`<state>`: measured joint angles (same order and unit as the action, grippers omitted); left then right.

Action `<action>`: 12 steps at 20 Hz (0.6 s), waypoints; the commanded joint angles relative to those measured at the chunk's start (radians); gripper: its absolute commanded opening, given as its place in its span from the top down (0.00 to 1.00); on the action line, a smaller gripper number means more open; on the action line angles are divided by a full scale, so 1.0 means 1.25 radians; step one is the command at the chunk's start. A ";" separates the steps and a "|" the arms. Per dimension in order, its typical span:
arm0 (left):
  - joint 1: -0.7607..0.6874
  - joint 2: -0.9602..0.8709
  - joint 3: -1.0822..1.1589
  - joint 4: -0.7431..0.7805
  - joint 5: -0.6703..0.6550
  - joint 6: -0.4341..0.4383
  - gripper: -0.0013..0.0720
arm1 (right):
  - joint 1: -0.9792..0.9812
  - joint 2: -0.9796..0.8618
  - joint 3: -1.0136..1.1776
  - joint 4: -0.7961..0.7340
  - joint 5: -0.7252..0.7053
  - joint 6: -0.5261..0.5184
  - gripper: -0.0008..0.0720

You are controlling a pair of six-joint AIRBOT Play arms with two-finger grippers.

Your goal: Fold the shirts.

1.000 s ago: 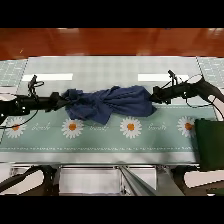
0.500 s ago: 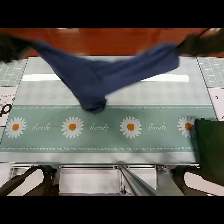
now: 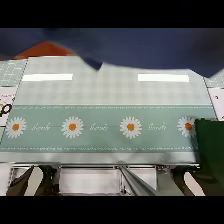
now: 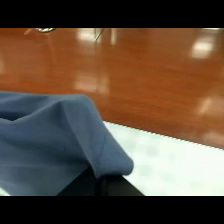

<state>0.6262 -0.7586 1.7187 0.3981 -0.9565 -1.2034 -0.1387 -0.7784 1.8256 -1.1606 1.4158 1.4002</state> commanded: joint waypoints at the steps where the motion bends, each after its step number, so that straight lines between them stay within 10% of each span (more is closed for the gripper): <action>1: 0.043 0.087 0.023 0.161 -0.019 -0.045 0.95 | -0.001 0.109 0.002 -0.126 0.114 0.067 0.96; 5: -0.129 0.099 -0.034 0.378 -0.078 -0.110 0.95 | -0.001 0.177 -0.116 -0.182 0.161 0.105 0.96; 12: -0.348 -0.015 -0.365 0.379 -0.258 -0.130 0.94 | -0.001 0.179 -0.626 -0.053 0.003 0.089 0.96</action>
<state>0.2974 -0.7174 1.4330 0.8482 -1.2209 -1.3586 -0.1390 -0.5503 1.2907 -1.2774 1.5414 1.5257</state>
